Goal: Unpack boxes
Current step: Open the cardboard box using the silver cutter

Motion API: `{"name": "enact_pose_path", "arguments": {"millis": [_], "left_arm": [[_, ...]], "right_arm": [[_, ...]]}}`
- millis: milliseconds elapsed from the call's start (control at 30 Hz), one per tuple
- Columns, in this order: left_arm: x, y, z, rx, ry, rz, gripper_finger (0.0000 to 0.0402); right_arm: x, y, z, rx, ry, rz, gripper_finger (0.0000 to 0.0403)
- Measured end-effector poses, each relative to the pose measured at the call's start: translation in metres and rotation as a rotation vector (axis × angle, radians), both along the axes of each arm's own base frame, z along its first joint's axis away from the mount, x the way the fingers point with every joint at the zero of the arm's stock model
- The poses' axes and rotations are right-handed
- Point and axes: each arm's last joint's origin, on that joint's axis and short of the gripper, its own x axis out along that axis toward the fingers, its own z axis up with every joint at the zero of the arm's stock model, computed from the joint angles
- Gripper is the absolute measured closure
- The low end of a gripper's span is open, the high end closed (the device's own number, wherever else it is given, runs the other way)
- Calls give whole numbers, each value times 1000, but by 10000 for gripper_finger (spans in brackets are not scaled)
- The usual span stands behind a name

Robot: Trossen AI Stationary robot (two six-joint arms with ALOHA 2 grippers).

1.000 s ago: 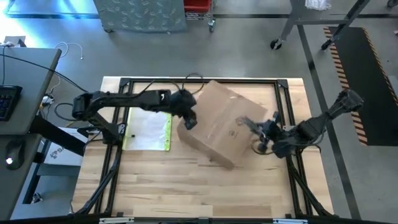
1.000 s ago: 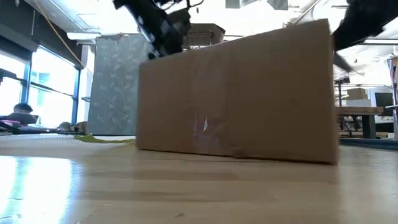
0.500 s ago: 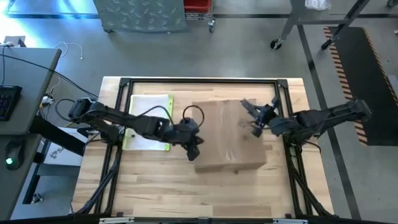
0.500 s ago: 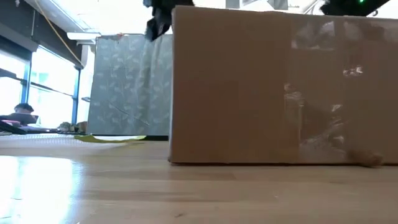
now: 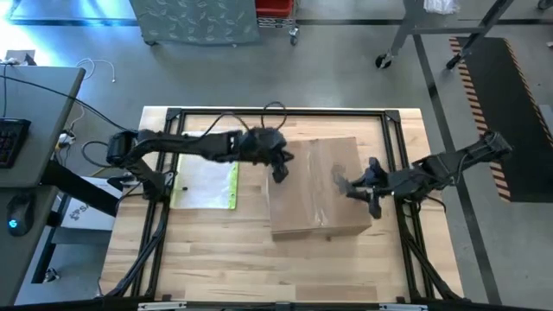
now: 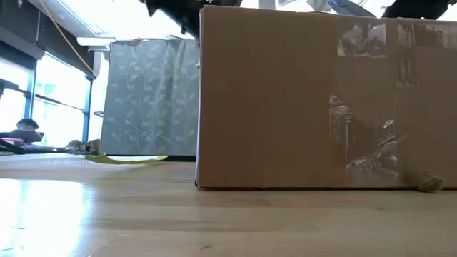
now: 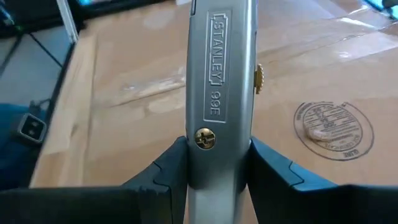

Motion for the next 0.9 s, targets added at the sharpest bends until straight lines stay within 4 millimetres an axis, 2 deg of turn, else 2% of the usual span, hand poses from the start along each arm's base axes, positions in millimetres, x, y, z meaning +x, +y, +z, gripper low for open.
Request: {"name": "enact_pose_path", "arguments": {"millis": [133,200,367,467,633,733,833,900], "left_arm": [[2,28,-22,-35,79,19,401],[0,36,-25,-25,119,64,401],[-13,43,-32,92,287,249,401],[-26,45,-32,139,391,378,401],[-50,43,-32,210,540,577,401],[-53,40,-30,199,536,606,401],[-51,21,-26,214,512,584,401],[-51,3,-21,214,476,554,401]], "right_arm": [[10,5,-6,-39,22,-36,291],[14,6,-8,-65,27,-57,291],[22,-1,-12,-283,-2,-257,291],[23,-7,-7,-369,-51,-361,291],[23,-11,6,-406,-132,-374,291],[22,-11,8,-395,-127,-274,291],[22,-10,3,-342,-68,-82,291],[23,-9,3,-297,-63,-22,291]]}}
